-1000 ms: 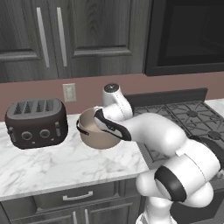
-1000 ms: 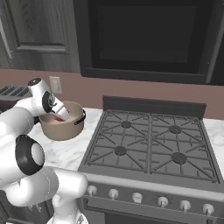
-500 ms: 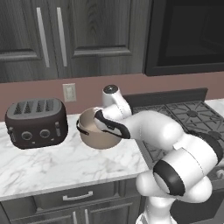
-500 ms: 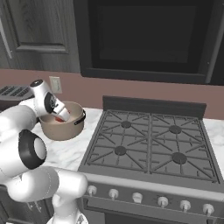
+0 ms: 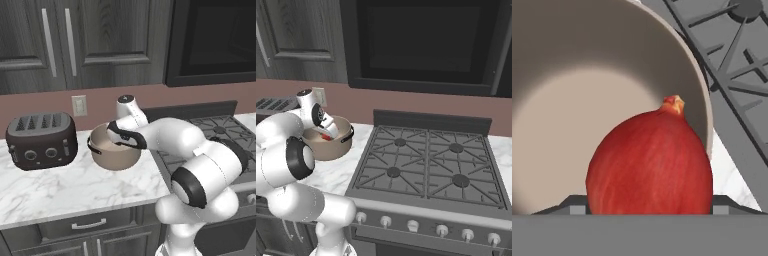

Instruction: Turn on the sink faucet. Then move the onion from the counter to the sink. Turn off the sink. Move the vegetable from the sink to the pot next to the stove. Finally move the pot to the front left burner.

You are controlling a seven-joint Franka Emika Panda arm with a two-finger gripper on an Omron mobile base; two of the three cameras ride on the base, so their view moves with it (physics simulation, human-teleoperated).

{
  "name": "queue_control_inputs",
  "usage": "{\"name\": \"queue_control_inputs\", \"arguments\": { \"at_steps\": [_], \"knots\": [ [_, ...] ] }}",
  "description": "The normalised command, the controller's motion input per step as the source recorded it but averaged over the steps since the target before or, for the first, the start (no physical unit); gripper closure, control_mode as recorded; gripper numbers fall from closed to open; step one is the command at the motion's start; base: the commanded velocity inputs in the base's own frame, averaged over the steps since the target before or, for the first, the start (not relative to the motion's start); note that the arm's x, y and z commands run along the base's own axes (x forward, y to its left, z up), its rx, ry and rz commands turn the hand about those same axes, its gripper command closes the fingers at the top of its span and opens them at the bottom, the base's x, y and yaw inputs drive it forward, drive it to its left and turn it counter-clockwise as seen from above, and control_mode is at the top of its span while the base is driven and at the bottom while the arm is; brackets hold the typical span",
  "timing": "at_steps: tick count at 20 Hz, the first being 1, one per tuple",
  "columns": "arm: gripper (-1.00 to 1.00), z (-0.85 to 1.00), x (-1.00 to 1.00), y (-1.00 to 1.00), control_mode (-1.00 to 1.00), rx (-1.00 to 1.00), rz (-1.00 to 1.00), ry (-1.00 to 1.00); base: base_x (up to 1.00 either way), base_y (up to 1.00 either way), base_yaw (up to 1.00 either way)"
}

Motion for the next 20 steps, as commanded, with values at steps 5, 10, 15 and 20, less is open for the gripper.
{"name": "queue_control_inputs", "arguments": {
  "at_steps": [5,10,15,20],
  "knots": [
    [1.00,-0.13,0.10,0.02,-1.00,0.00,0.00,0.16,0.00,0.00,0.00],
    [1.00,-0.10,0.04,0.08,-1.00,0.00,0.00,0.04,0.00,0.00,0.00],
    [1.00,-0.10,0.00,0.07,-1.00,0.00,0.00,0.00,0.00,0.00,0.00],
    [-1.00,-0.25,0.00,0.00,-1.00,0.00,0.00,0.00,0.00,0.00,0.00]
  ]
}}
